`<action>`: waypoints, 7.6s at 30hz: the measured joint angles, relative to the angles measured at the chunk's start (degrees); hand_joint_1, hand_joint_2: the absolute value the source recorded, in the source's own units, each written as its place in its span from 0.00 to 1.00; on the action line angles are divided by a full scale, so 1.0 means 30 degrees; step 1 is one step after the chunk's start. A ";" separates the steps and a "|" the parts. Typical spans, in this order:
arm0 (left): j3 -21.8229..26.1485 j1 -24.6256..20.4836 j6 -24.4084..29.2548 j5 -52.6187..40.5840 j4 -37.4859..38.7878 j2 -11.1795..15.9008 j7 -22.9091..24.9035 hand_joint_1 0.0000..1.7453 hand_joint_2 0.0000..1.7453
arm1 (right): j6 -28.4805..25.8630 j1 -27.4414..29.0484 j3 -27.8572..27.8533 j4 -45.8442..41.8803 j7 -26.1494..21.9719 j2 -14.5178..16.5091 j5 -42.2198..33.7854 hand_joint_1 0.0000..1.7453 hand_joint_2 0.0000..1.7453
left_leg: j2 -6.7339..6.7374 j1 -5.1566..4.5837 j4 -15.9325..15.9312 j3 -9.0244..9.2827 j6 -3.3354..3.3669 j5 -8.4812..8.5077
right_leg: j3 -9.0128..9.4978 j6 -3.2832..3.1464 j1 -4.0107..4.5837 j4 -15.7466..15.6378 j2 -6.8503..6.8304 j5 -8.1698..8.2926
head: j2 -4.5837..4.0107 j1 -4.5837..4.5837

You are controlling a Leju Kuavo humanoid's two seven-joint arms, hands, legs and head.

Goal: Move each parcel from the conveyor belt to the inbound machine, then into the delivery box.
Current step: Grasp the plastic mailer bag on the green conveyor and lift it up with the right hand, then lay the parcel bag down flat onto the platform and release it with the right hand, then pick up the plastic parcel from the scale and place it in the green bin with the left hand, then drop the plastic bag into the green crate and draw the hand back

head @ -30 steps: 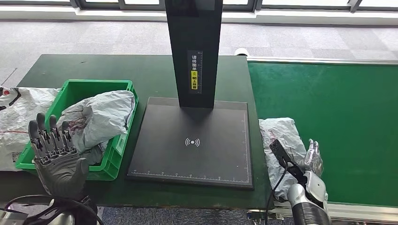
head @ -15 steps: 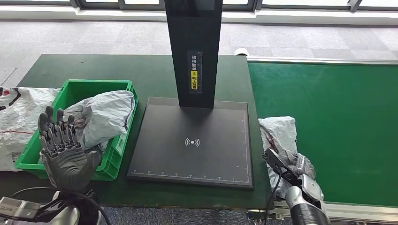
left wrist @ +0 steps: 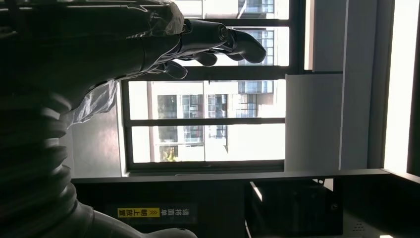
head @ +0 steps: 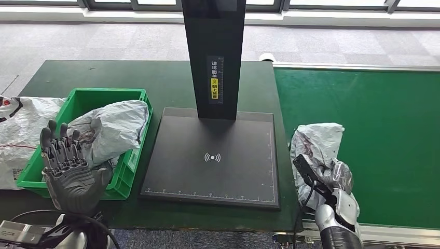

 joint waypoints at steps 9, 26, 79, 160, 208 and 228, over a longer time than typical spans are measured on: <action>0.0000 0.0519 0.0408 -0.0184 -0.0579 -0.0237 -0.0091 0.00 1.00 | -0.1793 0.1447 0.0177 -0.5660 -0.0311 0.0922 0.0761 1.00 1.00 | -0.0005 0.0000 -0.0001 0.0003 0.0005 -0.0004 | 0.0008 -0.0003 -0.0001 -0.0004 -0.0009 -0.0009 | 0.0000 0.0002; -0.0248 -0.0594 0.0867 -0.0262 0.0403 -0.0250 -0.0091 0.00 1.00 | -0.5912 0.3021 0.2460 -1.1703 -0.8871 0.3176 -0.2255 1.00 1.00 | 0.0031 0.0013 -0.0007 0.0027 0.0004 -0.0001 | 0.0014 -0.0015 0.0013 0.0006 0.0019 -0.0012 | 0.0000 0.0002; -0.1677 -0.2068 0.2224 0.0037 0.3411 0.0612 -0.0091 0.00 1.00 | -0.5151 -0.0387 1.1025 0.0129 -0.6547 0.2935 -0.2796 0.00 1.00 | 0.0030 0.0011 -0.0002 0.0022 -0.0002 0.0025 | 0.0001 -0.0019 0.0010 0.0007 0.0018 0.0006 | 0.0000 0.0000; -0.7972 -1.1329 0.9748 -1.6688 2.5080 -0.0541 0.9070 1.00 1.00 | -0.7059 0.4400 0.9422 -1.6049 -1.3860 0.4137 -1.0805 0.00 1.00 | -0.0013 0.0003 0.0005 0.0069 0.0005 0.0031 | 0.0079 0.0002 0.0002 0.0005 -0.0014 0.0034 | 0.0000 0.0002; -0.4676 -0.5614 1.5404 -1.7888 0.2665 -0.0388 0.3420 1.00 1.00 | -0.7058 0.4429 0.9249 -1.5910 -1.3853 0.4139 -1.0524 0.00 1.00 | -0.0018 0.0008 0.0002 0.0024 -0.0001 0.0038 | 0.0035 -0.0003 0.0007 0.0011 -0.0025 0.0026 | 0.0000 -0.0004; 0.7941 -0.9441 1.5338 -1.8336 0.7772 0.0011 0.1594 1.00 1.00 | -0.7060 0.4480 0.9176 -1.5830 -1.3855 0.4139 -1.0777 0.00 1.00 | 0.0045 0.0016 -0.0003 0.0039 -0.0033 0.0089 | 0.0002 -0.0050 0.0014 0.0038 0.0043 0.0071 | 0.0000 0.0002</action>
